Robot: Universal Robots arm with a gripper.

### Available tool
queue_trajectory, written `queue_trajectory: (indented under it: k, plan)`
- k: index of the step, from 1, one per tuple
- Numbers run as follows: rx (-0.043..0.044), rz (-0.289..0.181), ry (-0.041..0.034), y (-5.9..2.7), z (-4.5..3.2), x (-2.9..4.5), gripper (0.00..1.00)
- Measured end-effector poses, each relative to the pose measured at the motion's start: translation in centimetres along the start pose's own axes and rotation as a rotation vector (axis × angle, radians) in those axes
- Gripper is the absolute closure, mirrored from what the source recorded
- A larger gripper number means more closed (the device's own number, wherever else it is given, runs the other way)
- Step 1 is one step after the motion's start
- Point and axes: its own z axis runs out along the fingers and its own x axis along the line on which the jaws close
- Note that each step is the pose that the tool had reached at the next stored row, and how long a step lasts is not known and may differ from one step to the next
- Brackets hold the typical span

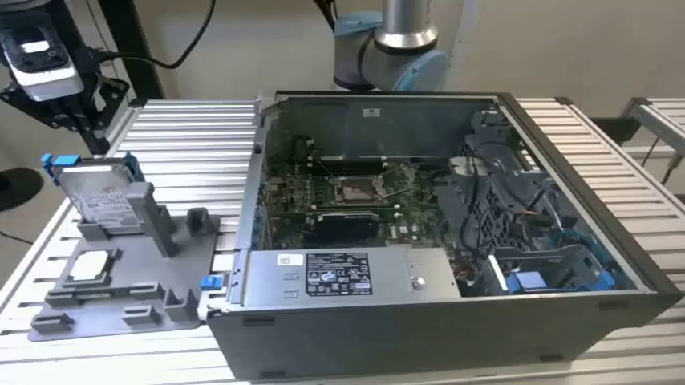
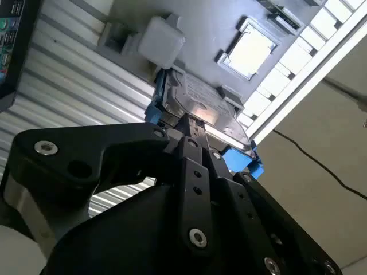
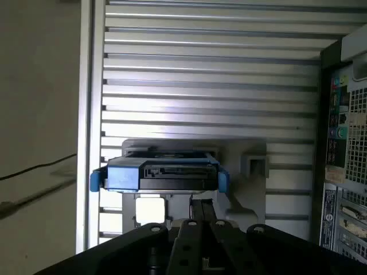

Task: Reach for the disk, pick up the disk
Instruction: 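Reach for the disk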

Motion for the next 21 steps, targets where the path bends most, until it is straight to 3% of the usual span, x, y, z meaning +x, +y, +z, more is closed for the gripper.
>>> queue_trajectory:
  k: [13, 16, 18, 21]
  plan:
    - [0.0, 0.002, -0.0001, 0.0, 0.0, 0.0, 1.0]
    - [0.0001, 0.002, 0.0001, 0.41, 0.01, 0.05, 1.0]
    - [0.0001, 0.002, -0.0002, 0.93, 0.06, 0.48, 1.0]
    - [0.0001, 0.002, 0.0001, 1.12, 0.09, 1.68, 1.0]
